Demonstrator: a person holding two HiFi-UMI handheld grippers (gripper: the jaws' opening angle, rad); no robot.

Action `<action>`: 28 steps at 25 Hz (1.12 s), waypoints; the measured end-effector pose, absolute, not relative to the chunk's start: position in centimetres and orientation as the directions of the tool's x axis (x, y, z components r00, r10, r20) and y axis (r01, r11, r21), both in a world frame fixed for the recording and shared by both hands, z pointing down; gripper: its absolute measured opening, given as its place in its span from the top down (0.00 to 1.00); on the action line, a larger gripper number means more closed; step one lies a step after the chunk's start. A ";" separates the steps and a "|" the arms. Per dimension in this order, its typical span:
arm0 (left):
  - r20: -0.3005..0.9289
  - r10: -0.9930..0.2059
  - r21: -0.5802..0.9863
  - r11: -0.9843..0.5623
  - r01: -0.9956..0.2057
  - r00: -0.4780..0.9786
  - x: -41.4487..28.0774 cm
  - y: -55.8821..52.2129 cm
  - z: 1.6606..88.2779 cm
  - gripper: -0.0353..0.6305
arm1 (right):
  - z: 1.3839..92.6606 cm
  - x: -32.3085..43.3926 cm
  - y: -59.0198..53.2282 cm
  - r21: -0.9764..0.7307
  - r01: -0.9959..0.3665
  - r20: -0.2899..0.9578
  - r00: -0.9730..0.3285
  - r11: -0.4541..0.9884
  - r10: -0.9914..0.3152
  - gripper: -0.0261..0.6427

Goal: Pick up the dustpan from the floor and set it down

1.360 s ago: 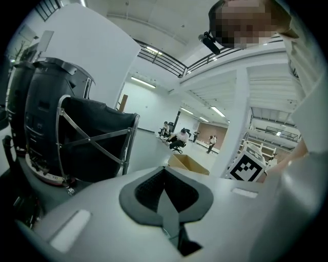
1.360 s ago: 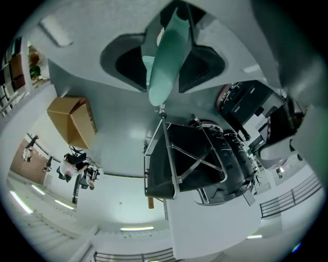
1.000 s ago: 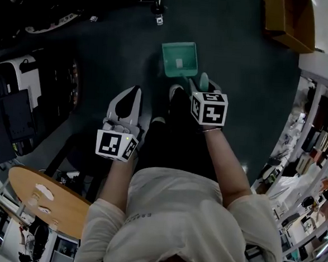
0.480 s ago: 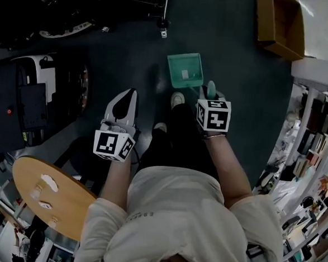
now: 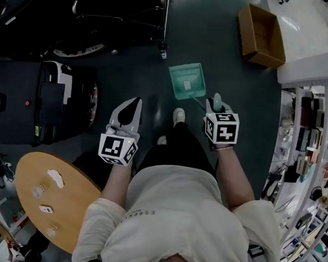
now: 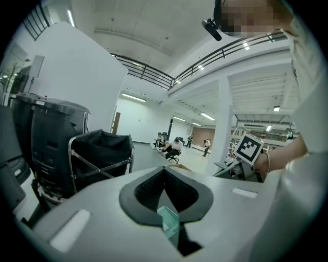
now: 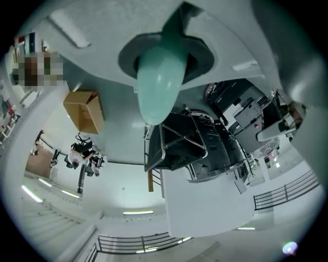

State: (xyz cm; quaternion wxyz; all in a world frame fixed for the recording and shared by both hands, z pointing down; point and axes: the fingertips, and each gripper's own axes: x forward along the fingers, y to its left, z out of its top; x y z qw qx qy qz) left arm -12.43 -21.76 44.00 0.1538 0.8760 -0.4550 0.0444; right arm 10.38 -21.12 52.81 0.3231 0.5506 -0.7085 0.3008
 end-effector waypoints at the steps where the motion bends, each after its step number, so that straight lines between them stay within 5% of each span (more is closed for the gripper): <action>1: 0.216 -0.779 0.226 -0.547 -0.806 0.589 -12.7 -20.8 43.7 0.92 | 52.0 10.2 -20.2 -0.064 -0.973 0.785 -0.186 0.222 -0.590 0.97; 28: 0.194 -0.763 0.287 -0.557 -0.779 0.617 -12.2 -13.7 43.5 0.92 | 51.5 10.0 -9.5 -0.121 -0.969 0.783 -0.227 0.216 -0.579 0.97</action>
